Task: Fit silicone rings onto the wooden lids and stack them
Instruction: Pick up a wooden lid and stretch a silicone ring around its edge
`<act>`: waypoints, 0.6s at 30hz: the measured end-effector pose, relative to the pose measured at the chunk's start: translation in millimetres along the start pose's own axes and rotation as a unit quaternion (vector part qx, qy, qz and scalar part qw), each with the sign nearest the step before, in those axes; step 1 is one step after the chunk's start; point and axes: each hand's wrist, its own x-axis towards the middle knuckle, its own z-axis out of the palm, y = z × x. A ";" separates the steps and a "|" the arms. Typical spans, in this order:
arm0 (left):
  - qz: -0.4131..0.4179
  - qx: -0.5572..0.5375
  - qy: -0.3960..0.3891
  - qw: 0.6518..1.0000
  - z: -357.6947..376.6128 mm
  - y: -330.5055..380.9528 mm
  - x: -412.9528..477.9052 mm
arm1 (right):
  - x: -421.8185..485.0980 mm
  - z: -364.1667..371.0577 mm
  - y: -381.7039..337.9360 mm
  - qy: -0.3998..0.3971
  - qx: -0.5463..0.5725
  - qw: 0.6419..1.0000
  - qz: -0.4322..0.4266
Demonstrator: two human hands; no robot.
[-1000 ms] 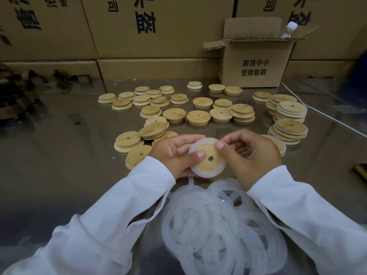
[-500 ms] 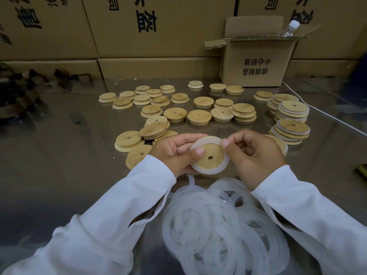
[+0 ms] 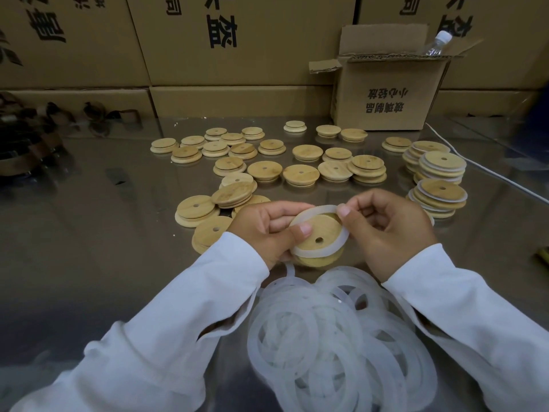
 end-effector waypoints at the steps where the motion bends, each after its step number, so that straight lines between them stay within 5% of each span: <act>1: -0.002 0.009 -0.001 1.000 1.3 0.3 -0.8 | 0.1 -0.2 0.3 0.000 0.003 1.000 0.000; 18: 0.018 0.046 0.049 0.998 0.6 5.7 -1.1 | 1.5 -0.7 -2.0 -0.025 -0.002 1.000 0.004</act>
